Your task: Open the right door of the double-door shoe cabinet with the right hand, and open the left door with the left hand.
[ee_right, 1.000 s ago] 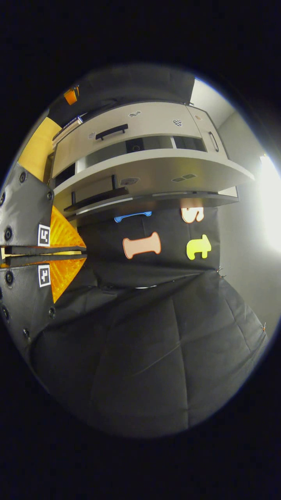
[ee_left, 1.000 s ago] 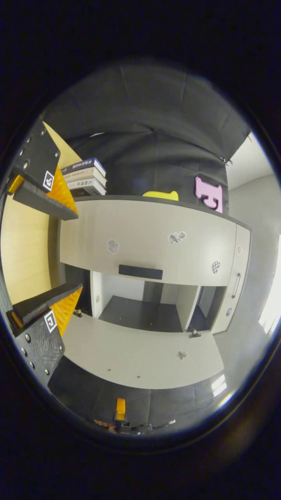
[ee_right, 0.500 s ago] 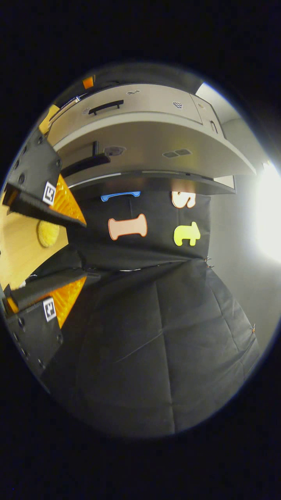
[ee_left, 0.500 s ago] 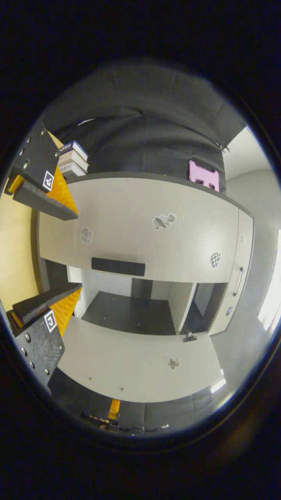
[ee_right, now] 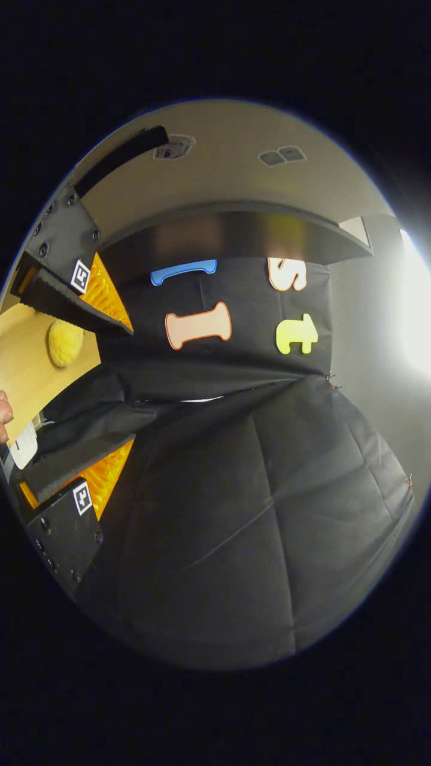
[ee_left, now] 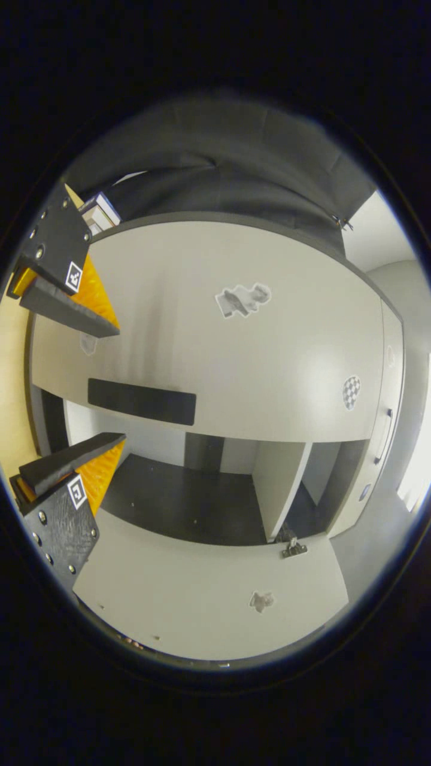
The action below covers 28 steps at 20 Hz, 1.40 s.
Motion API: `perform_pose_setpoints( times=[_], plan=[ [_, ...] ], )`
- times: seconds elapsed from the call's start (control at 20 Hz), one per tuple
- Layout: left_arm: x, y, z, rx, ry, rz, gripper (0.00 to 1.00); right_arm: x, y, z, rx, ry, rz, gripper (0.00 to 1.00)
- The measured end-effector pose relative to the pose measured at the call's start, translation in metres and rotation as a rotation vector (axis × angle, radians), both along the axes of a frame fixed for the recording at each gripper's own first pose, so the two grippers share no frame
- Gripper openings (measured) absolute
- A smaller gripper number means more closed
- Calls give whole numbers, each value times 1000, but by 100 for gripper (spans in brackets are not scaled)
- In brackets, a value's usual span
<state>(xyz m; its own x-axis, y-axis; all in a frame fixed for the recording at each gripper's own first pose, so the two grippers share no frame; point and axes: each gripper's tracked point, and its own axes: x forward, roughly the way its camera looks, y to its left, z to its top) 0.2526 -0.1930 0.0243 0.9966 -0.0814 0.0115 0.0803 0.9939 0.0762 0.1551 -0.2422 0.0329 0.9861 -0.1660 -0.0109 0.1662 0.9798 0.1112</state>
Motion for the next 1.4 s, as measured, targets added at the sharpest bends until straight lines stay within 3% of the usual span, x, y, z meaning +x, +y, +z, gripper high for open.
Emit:
perform_pose_setpoints(
  times=[0.4, 0.45, 0.6, 0.75, 0.8, 0.9, 1.1, 1.4],
  plan=[
    [44, -10, 1, 1, 2, 47, 92, 44, -21, -16, 11, 30, 3, 98],
    [49, -10, -1, 1, 4, 51, 67, 48, -22, -17, 9, 30, 5, 98],
    [49, -11, 2, 17, -1, 58, 63, 55, -27, -25, 1, 44, 6, 98],
    [48, -18, 4, 21, -5, 51, 43, 61, -24, -29, 14, 53, 20, 98],
    [51, -18, 2, 41, -4, 58, 35, 63, -24, -31, 13, 53, 23, 93],
    [50, -16, 1, 58, -7, 78, 29, 64, -25, -31, 4, 54, 24, 98],
    [49, -17, -2, 52, -8, 92, 21, 56, -26, -33, -4, 54, 22, 98],
    [47, -18, -4, 49, -31, 30, 22, 34, -31, -35, 5, 59, 0, 98]
  ],
)
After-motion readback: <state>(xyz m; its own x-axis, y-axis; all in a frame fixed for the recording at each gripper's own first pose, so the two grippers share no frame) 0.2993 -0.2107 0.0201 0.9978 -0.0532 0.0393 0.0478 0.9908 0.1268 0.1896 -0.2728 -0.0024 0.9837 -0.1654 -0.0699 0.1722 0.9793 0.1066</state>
